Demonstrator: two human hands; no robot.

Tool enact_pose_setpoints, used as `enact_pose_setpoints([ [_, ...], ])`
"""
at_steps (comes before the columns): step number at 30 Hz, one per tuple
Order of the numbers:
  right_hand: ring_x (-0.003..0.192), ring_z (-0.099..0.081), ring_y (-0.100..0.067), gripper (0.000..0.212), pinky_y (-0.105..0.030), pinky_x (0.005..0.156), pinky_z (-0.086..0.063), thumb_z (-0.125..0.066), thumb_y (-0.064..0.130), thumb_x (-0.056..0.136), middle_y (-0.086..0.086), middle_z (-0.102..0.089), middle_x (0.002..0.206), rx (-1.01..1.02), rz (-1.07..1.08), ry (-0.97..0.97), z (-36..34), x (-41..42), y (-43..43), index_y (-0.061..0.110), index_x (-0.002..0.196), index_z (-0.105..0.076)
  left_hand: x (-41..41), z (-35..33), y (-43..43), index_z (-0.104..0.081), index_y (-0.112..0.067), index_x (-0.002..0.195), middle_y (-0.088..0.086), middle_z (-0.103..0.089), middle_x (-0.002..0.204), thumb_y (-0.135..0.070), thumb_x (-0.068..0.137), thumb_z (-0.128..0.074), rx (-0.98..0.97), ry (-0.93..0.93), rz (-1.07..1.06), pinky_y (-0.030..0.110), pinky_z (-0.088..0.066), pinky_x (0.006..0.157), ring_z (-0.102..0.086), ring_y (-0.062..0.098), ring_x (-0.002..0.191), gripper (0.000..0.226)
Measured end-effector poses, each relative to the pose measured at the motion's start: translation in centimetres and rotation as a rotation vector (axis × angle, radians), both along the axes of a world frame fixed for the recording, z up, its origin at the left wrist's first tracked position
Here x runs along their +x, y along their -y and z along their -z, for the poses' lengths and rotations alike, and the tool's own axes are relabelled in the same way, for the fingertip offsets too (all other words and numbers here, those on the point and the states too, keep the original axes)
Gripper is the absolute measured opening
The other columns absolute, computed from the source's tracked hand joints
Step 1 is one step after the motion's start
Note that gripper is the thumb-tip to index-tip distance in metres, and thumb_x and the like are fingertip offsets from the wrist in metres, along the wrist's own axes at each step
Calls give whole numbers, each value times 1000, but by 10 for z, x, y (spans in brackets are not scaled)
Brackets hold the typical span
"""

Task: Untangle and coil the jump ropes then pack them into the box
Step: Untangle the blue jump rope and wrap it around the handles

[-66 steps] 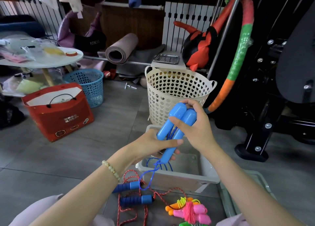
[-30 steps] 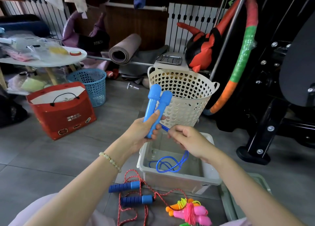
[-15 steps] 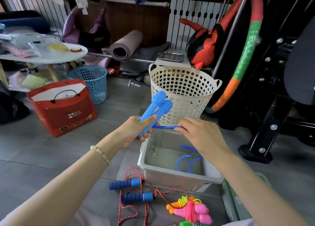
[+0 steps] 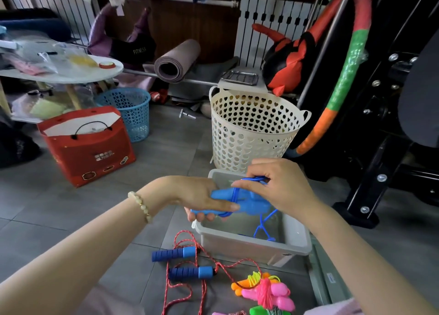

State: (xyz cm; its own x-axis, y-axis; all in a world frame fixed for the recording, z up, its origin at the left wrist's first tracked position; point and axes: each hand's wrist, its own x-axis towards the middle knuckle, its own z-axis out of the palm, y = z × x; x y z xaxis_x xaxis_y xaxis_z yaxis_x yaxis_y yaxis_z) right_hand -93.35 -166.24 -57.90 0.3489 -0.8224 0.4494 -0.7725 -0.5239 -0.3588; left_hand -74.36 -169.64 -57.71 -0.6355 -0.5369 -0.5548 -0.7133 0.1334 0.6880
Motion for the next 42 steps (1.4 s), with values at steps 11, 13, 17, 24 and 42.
enact_pose_setpoints([
  [11,40,-27,-5,43,-15,44,-27,-48,47,84,10,-35,45,1062,-201,441,3,-1,1,17,55,-39,-2,13,-18,-59,-18,65,4,-52,56,-58,83,-57,-528,-43,116,20,-36,51,-45,12,48,44],
  [13,50,-42,-4,36,-14,53,-37,-42,44,89,8,-51,58,1054,-249,488,-1,-1,-4,16,70,-55,2,11,-19,-62,-16,69,5,-56,57,-53,85,-58,-507,-101,107,16,-37,50,-47,8,46,40],
  [17,68,-60,-7,51,-16,67,-47,-32,54,85,5,-69,75,1031,-241,696,-8,-5,-11,26,80,-75,3,10,-23,-58,-21,61,1,-52,50,-49,86,-58,-369,-279,27,17,-40,47,-46,8,41,37],
  [24,64,-42,-18,86,-22,48,-30,-19,79,74,-4,-67,93,1108,-382,1025,-17,-8,-20,19,102,-73,1,15,-24,-63,-17,73,-3,-45,39,-66,83,-32,-80,-543,-27,40,-41,55,-36,8,32,59],
  [42,59,-50,-14,30,-29,65,-46,-45,28,98,3,-53,62,456,222,426,36,14,-15,16,77,-63,-22,26,0,-55,-13,82,1,-46,52,-62,90,-40,-88,-573,-711,20,-28,39,-35,13,40,52],
])
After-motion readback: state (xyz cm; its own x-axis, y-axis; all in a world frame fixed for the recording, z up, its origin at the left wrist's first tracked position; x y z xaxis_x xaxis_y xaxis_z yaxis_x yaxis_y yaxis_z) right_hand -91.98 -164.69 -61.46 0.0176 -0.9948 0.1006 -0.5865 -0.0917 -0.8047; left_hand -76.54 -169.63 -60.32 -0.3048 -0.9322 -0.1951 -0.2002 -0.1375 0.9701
